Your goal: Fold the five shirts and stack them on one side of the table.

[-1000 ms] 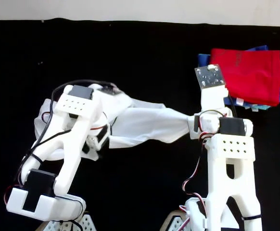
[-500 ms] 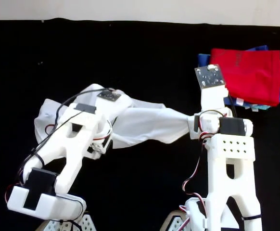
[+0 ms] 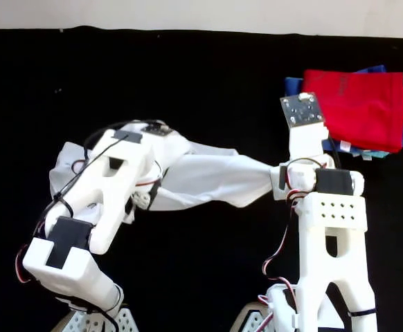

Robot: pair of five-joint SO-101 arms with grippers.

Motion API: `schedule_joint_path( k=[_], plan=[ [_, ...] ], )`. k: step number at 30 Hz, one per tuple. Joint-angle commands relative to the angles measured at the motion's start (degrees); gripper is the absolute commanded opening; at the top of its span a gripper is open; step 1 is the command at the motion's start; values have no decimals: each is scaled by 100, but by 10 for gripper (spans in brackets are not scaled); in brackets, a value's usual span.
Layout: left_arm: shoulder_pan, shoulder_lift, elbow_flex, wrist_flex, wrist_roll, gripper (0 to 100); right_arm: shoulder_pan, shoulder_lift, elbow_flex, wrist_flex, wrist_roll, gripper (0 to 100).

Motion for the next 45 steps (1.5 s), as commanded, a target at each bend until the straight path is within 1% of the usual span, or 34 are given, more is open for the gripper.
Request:
schedule_joint_path(
  k=[1, 4, 9, 12, 15, 21, 28, 33, 36, 39, 42, 45],
  plan=[
    [-66, -22, -593, 730, 44, 8, 92, -171, -224, 13, 26, 6],
    [-110, -312, -1130, 1433, 35, 8, 92, -198, -259, -22, 9, 6],
    [-462, -1499, -2352, 2567, 35, 8, 171, -207, -479, -119, 9, 6],
    [-796, -2105, -2932, 2919, 35, 8, 391, -171, -884, -145, 9, 6],
    [-1059, -2615, -3187, 2980, 35, 8, 479, -163, -1437, -110, 26, 6],
    [-1341, -3451, -3600, 2980, 35, 8, 497, -163, -2774, 75, 26, 6],
    [-1842, -4066, -5015, 2945, 35, 8, 497, -215, -4277, 251, 18, 6],
    [-1938, -4356, -5780, 2945, 35, 8, 497, -215, -5596, 637, 18, 6],
    [-1903, -4453, -5798, 2971, 44, 8, 497, -207, -6360, 752, 18, 6],
    [-1903, -4453, -5429, 2945, 44, 8, 497, -180, -6879, 752, 18, 6],
    [-1903, -4470, -4936, 2945, 44, 8, 497, -171, -7073, 752, 18, 6],
    [-1903, -4479, -4796, 2927, 44, 9, 497, -171, -7081, 752, 18, 6]
  ],
)
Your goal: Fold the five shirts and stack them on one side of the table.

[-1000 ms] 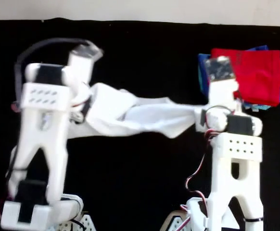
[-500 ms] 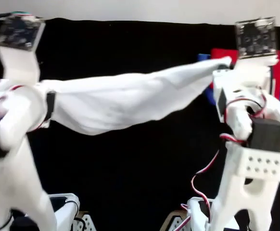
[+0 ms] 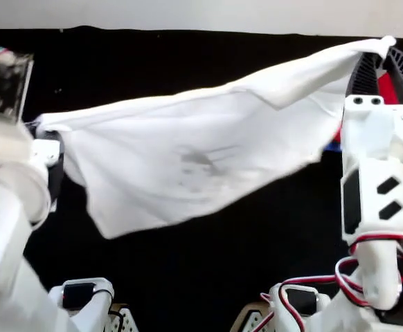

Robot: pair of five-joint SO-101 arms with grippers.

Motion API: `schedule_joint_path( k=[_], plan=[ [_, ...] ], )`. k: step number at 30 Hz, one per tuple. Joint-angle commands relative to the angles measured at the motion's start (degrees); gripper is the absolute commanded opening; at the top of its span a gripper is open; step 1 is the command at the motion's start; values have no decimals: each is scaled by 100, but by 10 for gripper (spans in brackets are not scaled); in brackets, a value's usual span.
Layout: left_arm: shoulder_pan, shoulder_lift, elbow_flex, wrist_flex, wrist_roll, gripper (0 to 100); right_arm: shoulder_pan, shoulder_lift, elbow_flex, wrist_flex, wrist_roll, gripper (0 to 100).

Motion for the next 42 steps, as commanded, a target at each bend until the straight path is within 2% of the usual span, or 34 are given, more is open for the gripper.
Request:
schedule_joint_path(
  k=[1, 10, 23, 27, 35, 42],
  plan=[
    [-66, -57, 31, -97, 44, 9, 101, -31, -233, 13, 18, 6],
    [-66, -585, -884, -211, 44, 9, 101, -567, -558, 13, 18, 6],
    [-101, -1446, -945, -466, 35, 9, 101, -1305, -558, -31, 26, 6],
    [-101, -1437, -831, -457, 35, 9, 101, -1297, -514, -40, 26, 6],
    [-75, -1376, 145, -448, 35, 9, 101, -1341, -541, -22, 18, 6],
    [-84, -1666, 215, -237, 44, 9, 101, -1358, -567, 22, 18, 6]
  ],
)
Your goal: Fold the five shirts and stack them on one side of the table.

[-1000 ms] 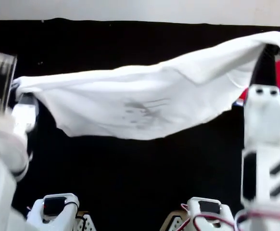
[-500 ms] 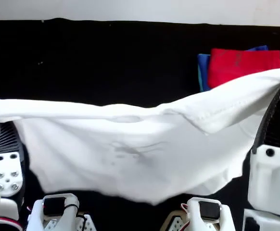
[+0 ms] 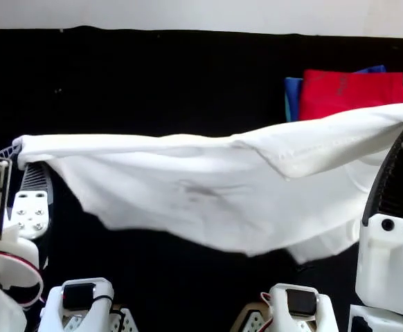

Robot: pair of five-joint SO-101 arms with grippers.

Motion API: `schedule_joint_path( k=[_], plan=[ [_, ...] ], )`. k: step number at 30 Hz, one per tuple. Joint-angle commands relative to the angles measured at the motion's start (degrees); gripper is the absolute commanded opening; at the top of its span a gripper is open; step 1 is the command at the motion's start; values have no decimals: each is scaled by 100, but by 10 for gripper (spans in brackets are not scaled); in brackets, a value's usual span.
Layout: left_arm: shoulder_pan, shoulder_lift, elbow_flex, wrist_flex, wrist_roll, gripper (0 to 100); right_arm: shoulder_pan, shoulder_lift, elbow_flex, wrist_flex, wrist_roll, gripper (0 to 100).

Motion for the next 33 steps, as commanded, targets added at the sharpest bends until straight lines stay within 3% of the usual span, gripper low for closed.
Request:
schedule_joint_path(
  k=[1, 10, 15, 21, 26, 33],
  plan=[
    [-84, -277, 40, 0, 44, 9, 92, -48, -127, 22, 18, 6],
    [-84, -1086, 75, 18, 44, 9, 92, -523, -75, 22, 35, 6],
    [-84, -1086, 752, -26, 35, 9, 92, -259, -66, 13, 18, 6],
    [-84, -1042, 2123, -985, 35, 9, 22, 804, -57, 13, 9, 6],
    [-84, -277, 3046, -1758, 35, 9, -576, 2105, -57, 13, 9, 6],
    [-110, 1675, 2818, -2224, -659, 9, -1393, 4171, -66, -31, 0, 6]
  ],
)
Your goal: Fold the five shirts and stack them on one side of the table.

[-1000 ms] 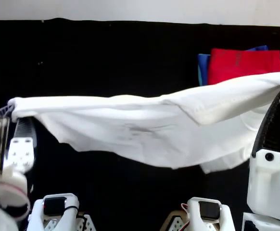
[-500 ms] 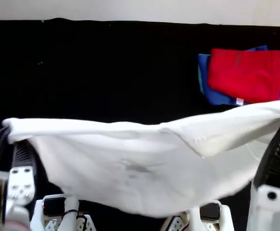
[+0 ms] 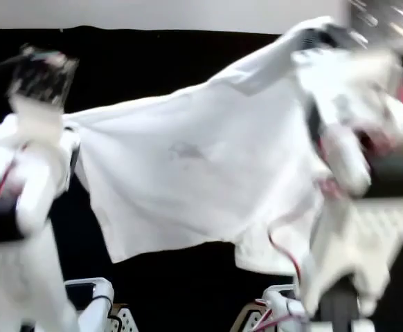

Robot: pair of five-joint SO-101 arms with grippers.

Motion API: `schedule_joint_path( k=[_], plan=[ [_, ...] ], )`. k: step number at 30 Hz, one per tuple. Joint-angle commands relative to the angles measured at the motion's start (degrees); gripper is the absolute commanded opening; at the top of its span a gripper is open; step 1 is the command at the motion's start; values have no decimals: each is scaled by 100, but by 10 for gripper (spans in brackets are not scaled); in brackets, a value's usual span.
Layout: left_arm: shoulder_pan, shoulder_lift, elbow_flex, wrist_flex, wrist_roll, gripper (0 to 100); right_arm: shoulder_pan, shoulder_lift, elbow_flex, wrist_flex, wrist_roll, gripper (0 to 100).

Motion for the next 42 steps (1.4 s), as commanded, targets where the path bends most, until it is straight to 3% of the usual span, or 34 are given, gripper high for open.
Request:
schedule_joint_path(
  k=[1, 7, 14, 25, 32, 42],
  plan=[
    [-198, 1095, -312, -255, -360, 9, -391, 1042, -136, -40, 0, 6],
    [-857, 3116, -2044, -440, -475, 9, -444, 2176, -154, -1103, 0, 6],
    [-901, 5253, -4127, 105, -475, 9, -479, 2589, -84, -1886, 0, 6],
    [-752, 6941, -4743, 554, -475, 9, -488, 4277, -92, -1930, 9, 6],
    [-620, 7301, -4769, 1143, -466, 9, -505, 4514, -101, -1200, 9, 6],
    [-637, 7011, -4716, 2347, -782, 9, -286, 3846, -453, 1095, 26, 6]
  ],
)
